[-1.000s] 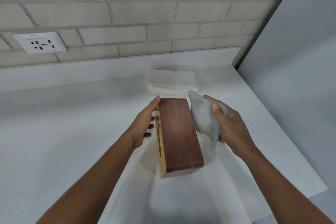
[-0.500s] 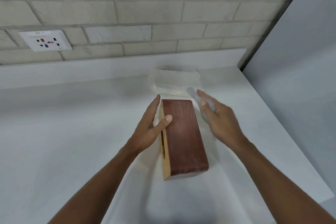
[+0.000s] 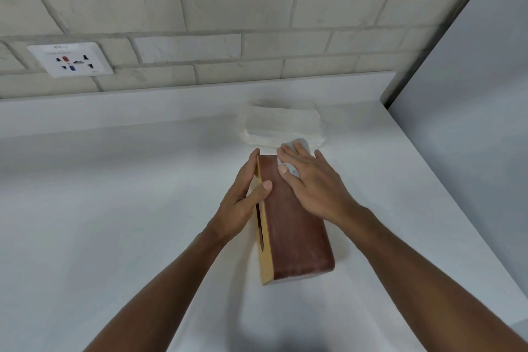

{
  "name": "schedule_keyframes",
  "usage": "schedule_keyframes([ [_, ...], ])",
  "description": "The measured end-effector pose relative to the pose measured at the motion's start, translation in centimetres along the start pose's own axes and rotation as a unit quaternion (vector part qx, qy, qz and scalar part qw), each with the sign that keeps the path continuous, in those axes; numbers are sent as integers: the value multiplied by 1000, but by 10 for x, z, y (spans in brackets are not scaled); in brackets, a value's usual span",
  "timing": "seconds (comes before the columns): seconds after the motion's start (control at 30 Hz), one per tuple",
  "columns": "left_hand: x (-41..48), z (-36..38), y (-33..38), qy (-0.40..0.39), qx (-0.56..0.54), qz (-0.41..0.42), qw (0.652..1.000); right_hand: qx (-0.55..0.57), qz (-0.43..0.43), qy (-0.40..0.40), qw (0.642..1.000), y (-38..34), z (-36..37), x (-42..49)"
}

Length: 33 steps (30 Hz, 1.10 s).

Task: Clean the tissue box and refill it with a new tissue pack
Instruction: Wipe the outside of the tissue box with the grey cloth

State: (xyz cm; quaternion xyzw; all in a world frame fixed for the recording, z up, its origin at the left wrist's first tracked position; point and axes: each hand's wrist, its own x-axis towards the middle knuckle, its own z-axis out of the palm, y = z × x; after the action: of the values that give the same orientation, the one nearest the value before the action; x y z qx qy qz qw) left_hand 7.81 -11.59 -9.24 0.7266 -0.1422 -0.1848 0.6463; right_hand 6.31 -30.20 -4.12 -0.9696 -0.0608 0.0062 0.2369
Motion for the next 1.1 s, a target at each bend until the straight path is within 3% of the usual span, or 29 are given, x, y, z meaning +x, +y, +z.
schedule_keyframes([
  [0.2, 2, -1, -4, -1, -3, 2, 1000, -31, -75, -32, 996, -5, 0, 0],
  [0.33, 4, -1, -3, -3, -5, -7, 1000, -27, -7, -28, 999, 11, -10, 2],
  [0.47, 3, -1, -4, -1, -5, 5, 1000, -19, -58, -19, 998, 2, -2, -4],
  [0.6, 2, -2, -1, -6, -18, -1, 1000, 1, -2, -19, 1000, 0, -8, 3],
  [0.7, 2, -3, 0, -13, -19, 26, 999, -1, -72, -38, 997, -12, -3, 6],
  [0.8, 1, -4, 1, -13, -27, 15, 999, 14, -30, -29, 999, -12, -5, 8],
  [0.93, 2, -3, 0, -22, -18, 42, 999, -16, -77, -53, 996, -14, -4, 9],
  [1.03, 2, -3, 1, -9, -21, 14, 1000, 12, -32, -39, 999, -16, -5, 9],
  [1.1, 2, -3, -3, -15, -22, 30, 999, 11, -66, -52, 996, -18, -4, 6],
])
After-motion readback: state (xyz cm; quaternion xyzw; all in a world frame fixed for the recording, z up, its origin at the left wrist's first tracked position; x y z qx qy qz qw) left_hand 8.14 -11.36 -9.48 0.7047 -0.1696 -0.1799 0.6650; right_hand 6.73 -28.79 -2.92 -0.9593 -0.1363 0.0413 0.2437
